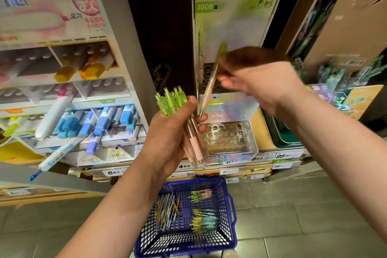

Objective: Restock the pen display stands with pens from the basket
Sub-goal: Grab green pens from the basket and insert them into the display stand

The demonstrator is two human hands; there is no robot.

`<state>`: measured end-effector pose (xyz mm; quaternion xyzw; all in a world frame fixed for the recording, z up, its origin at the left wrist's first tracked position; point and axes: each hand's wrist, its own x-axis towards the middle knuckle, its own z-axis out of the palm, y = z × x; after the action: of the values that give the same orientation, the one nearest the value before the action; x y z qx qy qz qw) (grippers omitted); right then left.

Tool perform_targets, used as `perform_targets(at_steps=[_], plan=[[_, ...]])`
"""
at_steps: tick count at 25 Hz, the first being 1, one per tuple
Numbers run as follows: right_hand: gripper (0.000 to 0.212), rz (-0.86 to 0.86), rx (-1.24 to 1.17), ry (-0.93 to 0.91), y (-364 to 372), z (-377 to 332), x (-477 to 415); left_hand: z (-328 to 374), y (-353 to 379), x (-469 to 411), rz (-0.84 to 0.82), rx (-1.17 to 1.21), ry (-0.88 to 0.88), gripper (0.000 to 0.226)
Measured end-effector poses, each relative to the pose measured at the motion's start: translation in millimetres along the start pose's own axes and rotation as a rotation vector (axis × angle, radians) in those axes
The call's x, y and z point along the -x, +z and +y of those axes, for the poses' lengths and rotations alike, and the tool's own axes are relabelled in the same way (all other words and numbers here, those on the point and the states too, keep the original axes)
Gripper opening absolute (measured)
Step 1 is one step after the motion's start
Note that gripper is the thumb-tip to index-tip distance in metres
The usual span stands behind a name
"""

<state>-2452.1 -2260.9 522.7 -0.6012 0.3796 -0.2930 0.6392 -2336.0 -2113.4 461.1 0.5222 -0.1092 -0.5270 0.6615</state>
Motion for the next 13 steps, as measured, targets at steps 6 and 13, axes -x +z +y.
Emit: perform_targets(at_steps=[6, 13], plan=[[0.004, 0.242, 0.294, -0.367, -7.9, -25.5, -30.5, 1.5, -7.6, 0.1, -0.021, 0.040, -0.032, 0.029], [0.017, 0.245, 0.560, -0.485, 7.7, -18.5, -39.1, 2.5, -5.0, -1.0, -0.027, 0.040, -0.007, 0.061]])
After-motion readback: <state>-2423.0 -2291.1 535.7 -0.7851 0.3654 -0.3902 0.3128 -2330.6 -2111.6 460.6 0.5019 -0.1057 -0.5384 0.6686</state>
